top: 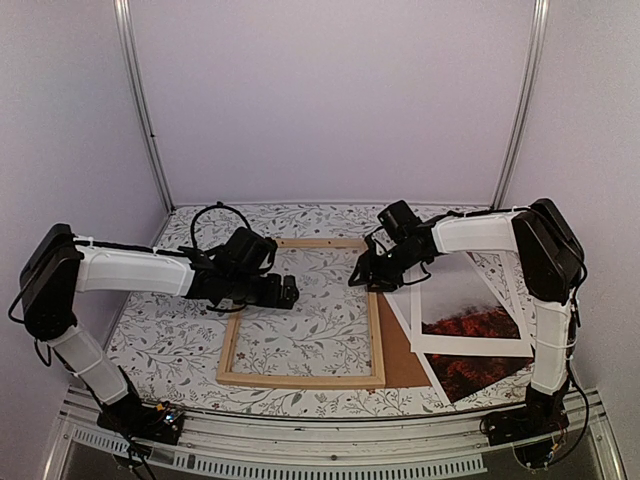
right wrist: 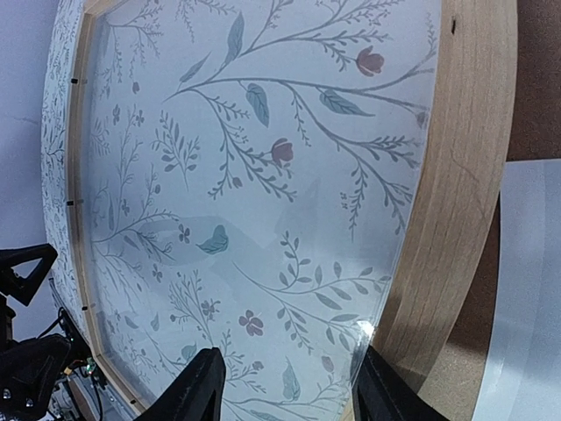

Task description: Put the photo into the frame

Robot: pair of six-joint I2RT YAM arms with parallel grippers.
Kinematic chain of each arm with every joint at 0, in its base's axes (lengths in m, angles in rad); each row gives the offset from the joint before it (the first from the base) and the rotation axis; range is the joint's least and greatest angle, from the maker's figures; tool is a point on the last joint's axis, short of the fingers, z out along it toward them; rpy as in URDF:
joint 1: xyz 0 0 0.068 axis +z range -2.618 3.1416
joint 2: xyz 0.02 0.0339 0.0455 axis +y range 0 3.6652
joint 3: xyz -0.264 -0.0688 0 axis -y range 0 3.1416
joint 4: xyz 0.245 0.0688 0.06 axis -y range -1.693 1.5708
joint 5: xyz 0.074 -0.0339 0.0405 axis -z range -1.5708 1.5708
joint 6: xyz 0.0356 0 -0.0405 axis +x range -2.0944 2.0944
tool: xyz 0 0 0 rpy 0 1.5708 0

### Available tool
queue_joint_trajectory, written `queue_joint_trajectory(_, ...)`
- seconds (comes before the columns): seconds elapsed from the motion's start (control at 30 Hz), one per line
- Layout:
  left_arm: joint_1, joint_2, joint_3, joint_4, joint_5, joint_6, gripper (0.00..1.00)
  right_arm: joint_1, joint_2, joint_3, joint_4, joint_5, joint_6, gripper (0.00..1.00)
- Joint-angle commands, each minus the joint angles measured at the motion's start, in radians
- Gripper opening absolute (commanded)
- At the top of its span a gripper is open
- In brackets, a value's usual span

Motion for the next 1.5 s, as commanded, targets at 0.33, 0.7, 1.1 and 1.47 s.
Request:
queue_joint_trajectory(0.33, -0.019, 0.024, 0.039, -0.017, -0.004, 0.018, 1.0, 0.007, 0.001, 0.041, -0.082, 0.117, -0.04, 0.54)
queue_joint_trajectory(0.7, -0.019, 0.018, 0.047, -0.028, -0.017, 0.024, 1.0, 0.01, -0.021, 0.056, -0.104, 0.155, -0.061, 0.54)
queue_joint_trajectory(1.1, 0.004, -0.011, 0.062, -0.085, -0.078, 0.075, 1.0, 0.01, -0.087, 0.055, -0.124, 0.277, -0.128, 0.54)
queue_joint_trajectory(1.47, 0.161, -0.076, 0.11, -0.201, -0.043, 0.187, 1.0, -0.077, -0.28, -0.1, -0.119, 0.446, -0.21, 0.6)
